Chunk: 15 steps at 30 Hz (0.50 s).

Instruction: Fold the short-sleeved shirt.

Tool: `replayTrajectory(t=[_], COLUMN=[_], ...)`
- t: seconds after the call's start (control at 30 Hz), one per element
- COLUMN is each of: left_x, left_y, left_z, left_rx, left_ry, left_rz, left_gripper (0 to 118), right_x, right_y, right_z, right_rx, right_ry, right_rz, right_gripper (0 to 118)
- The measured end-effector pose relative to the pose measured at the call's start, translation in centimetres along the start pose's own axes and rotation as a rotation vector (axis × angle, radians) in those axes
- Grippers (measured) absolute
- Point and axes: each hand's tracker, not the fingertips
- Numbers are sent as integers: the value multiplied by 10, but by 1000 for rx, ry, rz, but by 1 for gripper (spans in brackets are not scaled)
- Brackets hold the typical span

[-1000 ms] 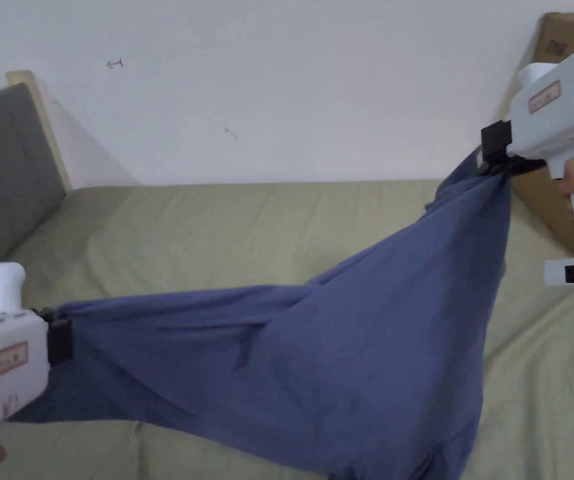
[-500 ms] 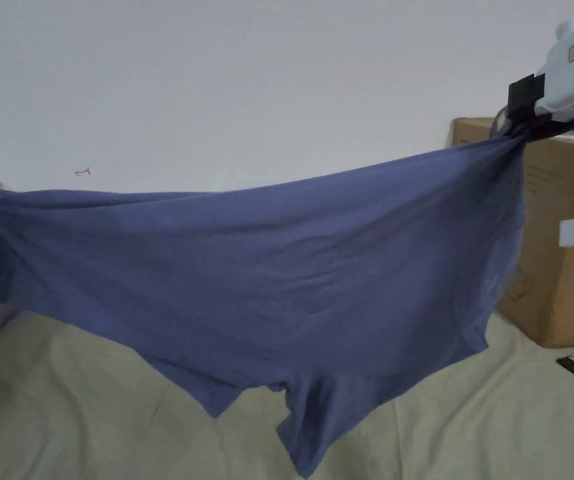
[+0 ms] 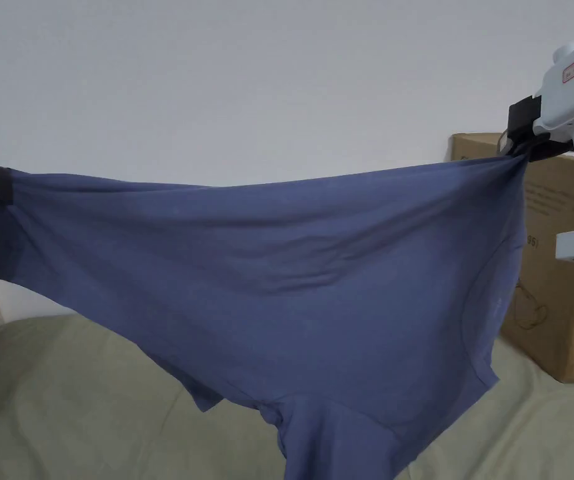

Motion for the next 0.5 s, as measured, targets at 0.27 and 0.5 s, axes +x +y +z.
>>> replayTrajectory(t=[0.27,0.5], left_x=[-3,-12], left_y=[10,-26], left_z=[-47,-43], left_rx=[0,-40], left_ry=[41,59], left_rz=[12,27], left_gripper=[0,0], right_x=[-13,-10], right_y=[20,-16], right_z=[-49,-76], right_rx=[13,-34], right_ry=[43,79], right_rz=[7,50], right_gripper=[6,6])
